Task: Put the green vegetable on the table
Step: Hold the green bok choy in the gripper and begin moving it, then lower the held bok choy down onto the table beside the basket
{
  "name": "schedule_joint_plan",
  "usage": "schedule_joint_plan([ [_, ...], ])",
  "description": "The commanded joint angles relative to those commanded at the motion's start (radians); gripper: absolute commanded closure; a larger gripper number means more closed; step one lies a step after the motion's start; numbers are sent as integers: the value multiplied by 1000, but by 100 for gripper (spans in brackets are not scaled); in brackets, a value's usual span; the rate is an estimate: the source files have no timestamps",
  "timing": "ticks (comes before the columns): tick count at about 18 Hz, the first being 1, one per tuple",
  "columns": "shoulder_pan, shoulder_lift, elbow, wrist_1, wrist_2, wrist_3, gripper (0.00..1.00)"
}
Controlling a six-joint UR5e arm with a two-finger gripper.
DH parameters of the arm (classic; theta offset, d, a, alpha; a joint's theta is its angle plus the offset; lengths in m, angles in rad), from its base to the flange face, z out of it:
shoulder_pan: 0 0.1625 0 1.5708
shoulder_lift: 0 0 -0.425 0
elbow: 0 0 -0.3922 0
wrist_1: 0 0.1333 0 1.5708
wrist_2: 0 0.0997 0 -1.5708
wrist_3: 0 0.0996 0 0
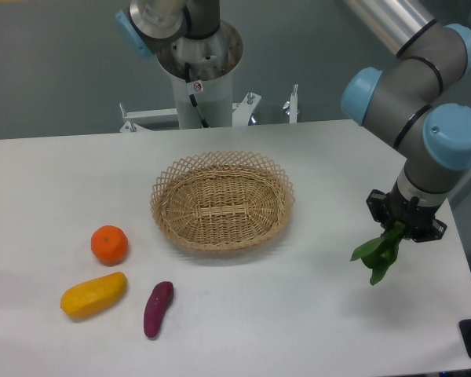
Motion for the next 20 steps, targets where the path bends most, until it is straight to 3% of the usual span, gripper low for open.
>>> schedule_joint_plan([
  [3,3,23,-47,31,0,0,91],
  [6,14,80,-139,51,-2,5,91],
  [11,25,124,-268,155,0,24,92],
  [15,37,146,-340,170,0,54,93],
  [20,37,160,-472,317,0,61,92],
])
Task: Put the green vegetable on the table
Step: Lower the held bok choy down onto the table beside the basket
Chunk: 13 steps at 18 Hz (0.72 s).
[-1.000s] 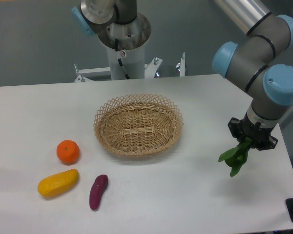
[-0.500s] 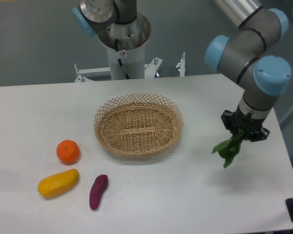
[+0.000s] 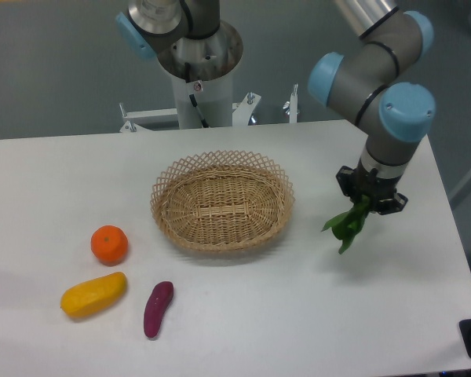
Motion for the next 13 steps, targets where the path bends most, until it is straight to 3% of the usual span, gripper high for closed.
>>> schedule_joint_plan([
  [4,15,0,-39,28,3,103,72],
  [7,28,2,-43,28,2,121,38],
  [9,26,3,-45,30,2,111,0],
  [13,28,8,-34,30,0,111,0],
])
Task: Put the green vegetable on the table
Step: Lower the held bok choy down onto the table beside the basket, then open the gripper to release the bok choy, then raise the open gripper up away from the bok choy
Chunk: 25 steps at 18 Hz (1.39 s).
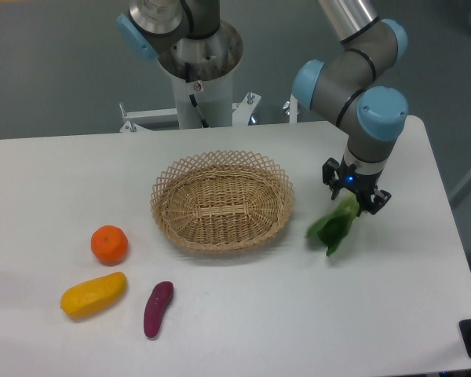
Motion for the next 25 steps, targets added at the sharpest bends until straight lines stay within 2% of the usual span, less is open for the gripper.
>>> schedule_joint_plan([
  [6,2,3,74,-31,-5,-3,0],
  [9,3,2,115,-77,-5,-3,0],
  [14,-3,-29,253,-228,-6,-5,0],
  [20,-8,-69,368,-294,-5,-8,0],
  [25,-6,-129,494,-354,-6,8,0],
])
